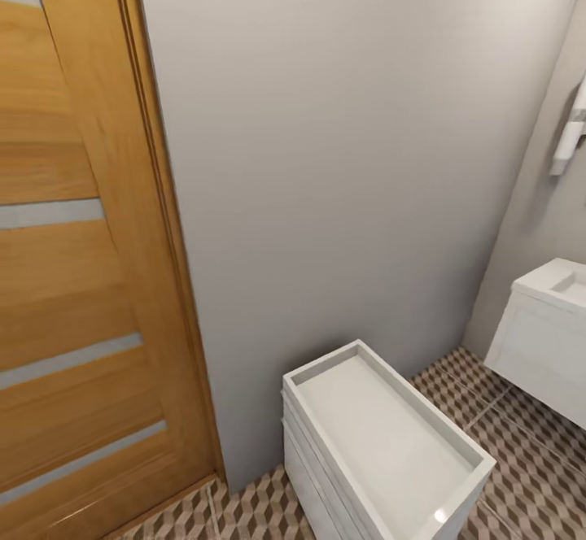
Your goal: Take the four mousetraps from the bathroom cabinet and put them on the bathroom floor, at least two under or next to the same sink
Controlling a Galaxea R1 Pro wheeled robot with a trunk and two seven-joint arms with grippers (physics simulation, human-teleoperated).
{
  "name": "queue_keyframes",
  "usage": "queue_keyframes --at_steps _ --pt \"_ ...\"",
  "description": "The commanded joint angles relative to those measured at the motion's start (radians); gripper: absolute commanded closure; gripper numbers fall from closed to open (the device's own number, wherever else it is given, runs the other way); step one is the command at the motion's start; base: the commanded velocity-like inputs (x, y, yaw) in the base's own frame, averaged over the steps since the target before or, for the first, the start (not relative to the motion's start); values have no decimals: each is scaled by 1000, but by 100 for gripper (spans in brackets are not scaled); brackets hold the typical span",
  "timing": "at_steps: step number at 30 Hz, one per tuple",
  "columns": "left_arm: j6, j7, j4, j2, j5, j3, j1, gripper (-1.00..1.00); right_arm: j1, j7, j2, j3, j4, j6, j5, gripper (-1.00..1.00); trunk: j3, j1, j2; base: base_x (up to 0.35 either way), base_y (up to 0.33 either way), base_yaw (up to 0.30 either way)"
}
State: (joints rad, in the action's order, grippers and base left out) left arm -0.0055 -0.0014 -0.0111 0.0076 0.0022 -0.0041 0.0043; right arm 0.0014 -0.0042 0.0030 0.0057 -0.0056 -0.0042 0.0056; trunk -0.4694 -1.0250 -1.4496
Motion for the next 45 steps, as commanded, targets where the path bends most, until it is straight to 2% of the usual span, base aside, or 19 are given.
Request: queue_keyframes --at_steps 1,45 --pt "-1 0 -1 0 0 0 0 -100 0 0 0 0 -1 -1 1 -100 -1 0 0 0 0 271" --pt "-1 0 -1 0 0 0 0 -100 0 -2 0 2 -1 0 4 -100 -1 0 0 0 0 271"
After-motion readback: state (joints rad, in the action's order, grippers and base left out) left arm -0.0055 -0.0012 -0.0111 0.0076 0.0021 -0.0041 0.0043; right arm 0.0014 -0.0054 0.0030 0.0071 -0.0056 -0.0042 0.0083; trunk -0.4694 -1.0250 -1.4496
